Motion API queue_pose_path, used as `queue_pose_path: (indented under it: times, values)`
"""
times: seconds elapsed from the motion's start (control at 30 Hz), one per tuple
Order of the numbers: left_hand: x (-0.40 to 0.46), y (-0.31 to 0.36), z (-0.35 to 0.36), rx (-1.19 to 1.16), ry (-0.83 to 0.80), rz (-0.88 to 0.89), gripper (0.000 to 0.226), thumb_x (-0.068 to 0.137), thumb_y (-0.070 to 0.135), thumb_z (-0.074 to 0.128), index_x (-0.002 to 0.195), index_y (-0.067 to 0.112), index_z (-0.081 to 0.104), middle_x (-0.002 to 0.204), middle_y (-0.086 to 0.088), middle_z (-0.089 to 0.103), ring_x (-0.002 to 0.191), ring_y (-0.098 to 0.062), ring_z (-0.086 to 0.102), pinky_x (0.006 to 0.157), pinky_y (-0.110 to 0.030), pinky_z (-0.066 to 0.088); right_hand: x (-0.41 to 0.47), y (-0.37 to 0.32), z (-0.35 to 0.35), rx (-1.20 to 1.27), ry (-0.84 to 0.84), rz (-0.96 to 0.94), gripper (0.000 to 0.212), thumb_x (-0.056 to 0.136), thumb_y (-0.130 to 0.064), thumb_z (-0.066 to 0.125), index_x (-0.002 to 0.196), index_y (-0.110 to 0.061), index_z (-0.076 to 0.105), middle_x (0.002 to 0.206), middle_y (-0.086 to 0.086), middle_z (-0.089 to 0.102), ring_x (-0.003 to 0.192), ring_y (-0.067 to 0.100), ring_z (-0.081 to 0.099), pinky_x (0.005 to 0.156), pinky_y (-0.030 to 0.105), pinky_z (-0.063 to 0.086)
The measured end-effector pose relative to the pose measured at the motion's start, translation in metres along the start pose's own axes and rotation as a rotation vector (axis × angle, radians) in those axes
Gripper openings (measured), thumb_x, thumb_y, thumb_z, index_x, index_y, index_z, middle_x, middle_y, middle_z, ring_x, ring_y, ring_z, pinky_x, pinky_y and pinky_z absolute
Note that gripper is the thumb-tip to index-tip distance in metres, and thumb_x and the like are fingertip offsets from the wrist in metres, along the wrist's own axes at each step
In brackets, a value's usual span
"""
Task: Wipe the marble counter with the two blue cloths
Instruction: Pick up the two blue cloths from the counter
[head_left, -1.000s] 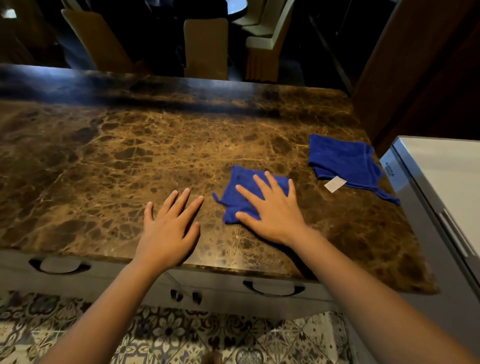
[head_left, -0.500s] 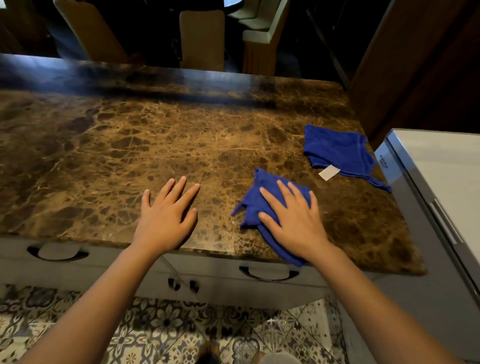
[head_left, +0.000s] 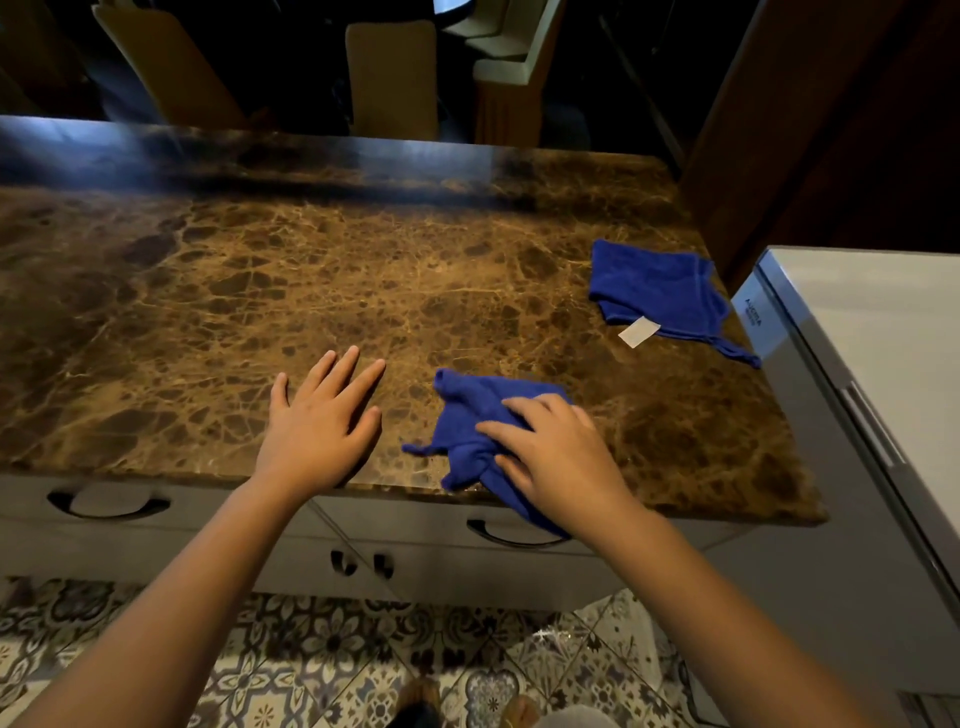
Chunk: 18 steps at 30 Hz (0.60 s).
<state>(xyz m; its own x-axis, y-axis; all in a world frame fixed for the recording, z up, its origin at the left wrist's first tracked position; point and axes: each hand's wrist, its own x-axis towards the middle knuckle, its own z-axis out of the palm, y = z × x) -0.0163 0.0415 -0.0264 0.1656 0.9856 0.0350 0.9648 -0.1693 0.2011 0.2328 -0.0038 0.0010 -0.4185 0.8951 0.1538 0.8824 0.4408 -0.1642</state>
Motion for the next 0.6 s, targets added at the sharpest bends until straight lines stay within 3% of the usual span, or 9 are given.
queue_pose_path:
  times: [0.07,0.17,0.27,0.37,0.5,0.6]
  values:
    - [0.000,-0.002,0.000,-0.002,0.001,0.003,0.060,0.084,0.054,0.015,0.142,0.041,0.016,0.157,0.004,0.012,0.143,-0.015,0.003,0.112,-0.057,0.000,-0.012,0.001,0.002,0.066,0.069,-0.034,0.023,0.077,-0.020,0.059,0.099,-0.015,0.067,0.095,0.011,0.066,0.088,0.034,0.058,0.073,0.041,0.046]
    - [0.000,-0.003,0.002,0.017,0.000,0.007,0.063,0.081,0.058,0.009,0.142,0.042,0.014,0.156,0.005,0.011,0.143,-0.015,0.003,0.112,-0.057,0.000,-0.029,0.013,-0.001,0.156,0.063,-0.059,0.028,0.081,-0.022,0.047,0.097,-0.013,0.068,0.094,0.012,0.065,0.086,0.033,0.058,0.073,0.040,0.046]
    - [0.000,-0.003,0.002,0.017,0.006,0.006,0.065,0.080,0.059,0.007,0.142,0.042,0.015,0.156,0.005,0.012,0.143,-0.015,0.004,0.111,-0.056,0.001,-0.046,0.035,-0.013,0.260,0.045,-0.030,0.029,0.081,-0.023,0.047,0.097,-0.012,0.069,0.096,0.013,0.066,0.089,0.032,0.059,0.077,0.038,0.047]
    - [0.001,-0.003,0.002,0.022,0.010,0.003,0.066,0.079,0.060,0.006,0.142,0.042,0.015,0.156,0.005,0.013,0.143,-0.015,0.005,0.111,-0.057,0.003,-0.062,0.066,-0.043,0.390,0.142,0.104,0.026,0.079,-0.017,0.056,0.101,-0.013,0.069,0.099,0.007,0.066,0.094,0.020,0.055,0.084,0.027,0.042]
    - [0.001,-0.003,0.003,0.025,0.003,-0.002,0.066,0.079,0.060,0.006,0.142,0.042,0.014,0.156,0.005,0.012,0.143,-0.015,0.005,0.111,-0.056,0.002,-0.083,0.112,-0.090,0.331,0.224,0.224,0.031,0.078,-0.017,0.056,0.106,-0.017,0.067,0.102,-0.002,0.059,0.098,0.019,0.053,0.085,0.033,0.038]
    - [0.001,-0.003,0.003,0.024,0.005,0.002,0.066,0.079,0.060,0.006,0.142,0.042,0.014,0.156,0.005,0.013,0.143,-0.015,0.005,0.111,-0.056,0.002,-0.092,0.137,-0.099,0.232,0.193,0.231,0.027,0.081,-0.012,0.059,0.107,-0.015,0.067,0.103,0.005,0.061,0.098,0.025,0.054,0.084,0.036,0.040]
